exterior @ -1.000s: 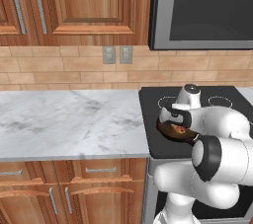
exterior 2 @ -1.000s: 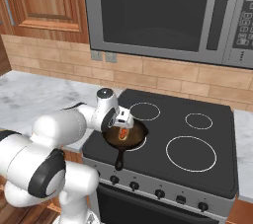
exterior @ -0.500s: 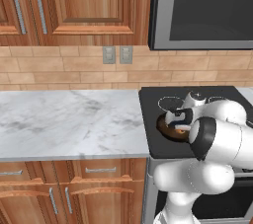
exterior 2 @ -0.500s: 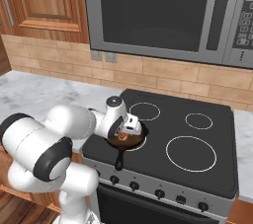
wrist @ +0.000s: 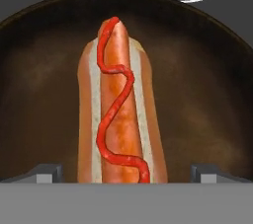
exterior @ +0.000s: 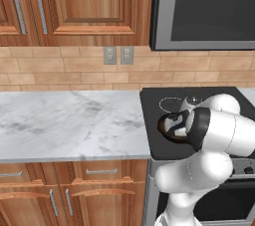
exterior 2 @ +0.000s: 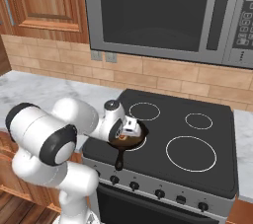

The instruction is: Place the cold items (lime and squash) from the fridge in one tupperware on the dining counter. Place the warm items (hot dog and kebab skewer) in the stove area in another tupperware.

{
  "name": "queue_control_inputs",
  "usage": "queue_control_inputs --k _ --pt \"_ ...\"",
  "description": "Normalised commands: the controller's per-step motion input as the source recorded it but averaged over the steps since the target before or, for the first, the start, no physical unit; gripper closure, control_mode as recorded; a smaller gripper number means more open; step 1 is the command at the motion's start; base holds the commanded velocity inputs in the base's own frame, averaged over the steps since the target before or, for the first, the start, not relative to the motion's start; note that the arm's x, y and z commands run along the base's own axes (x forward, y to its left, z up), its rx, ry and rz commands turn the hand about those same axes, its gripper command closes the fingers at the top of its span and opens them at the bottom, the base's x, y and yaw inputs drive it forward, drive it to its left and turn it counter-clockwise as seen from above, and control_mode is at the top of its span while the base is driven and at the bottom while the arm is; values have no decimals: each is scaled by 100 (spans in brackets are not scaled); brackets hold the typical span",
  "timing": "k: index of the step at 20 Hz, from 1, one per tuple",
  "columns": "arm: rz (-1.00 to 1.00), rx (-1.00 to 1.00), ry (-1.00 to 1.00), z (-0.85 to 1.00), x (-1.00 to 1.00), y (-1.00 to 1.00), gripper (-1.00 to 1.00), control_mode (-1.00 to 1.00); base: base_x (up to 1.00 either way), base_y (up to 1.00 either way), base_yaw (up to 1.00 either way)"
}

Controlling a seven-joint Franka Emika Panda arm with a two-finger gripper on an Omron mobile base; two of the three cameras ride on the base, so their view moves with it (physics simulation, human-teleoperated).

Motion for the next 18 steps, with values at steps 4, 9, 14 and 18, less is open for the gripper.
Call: queue_control_inputs --k 4,9,14,18 --pt "0 -2 0 -29 20 9 -100 -100 0 0 0" --pt "0 0 0 -27 14 0 100 -100 0 0 0" --pt "0 1 0 -38 1 -5 100 -100 0 0 0" --pt "-4 5 0 -51 0 -1 100 -100 0 0 0"
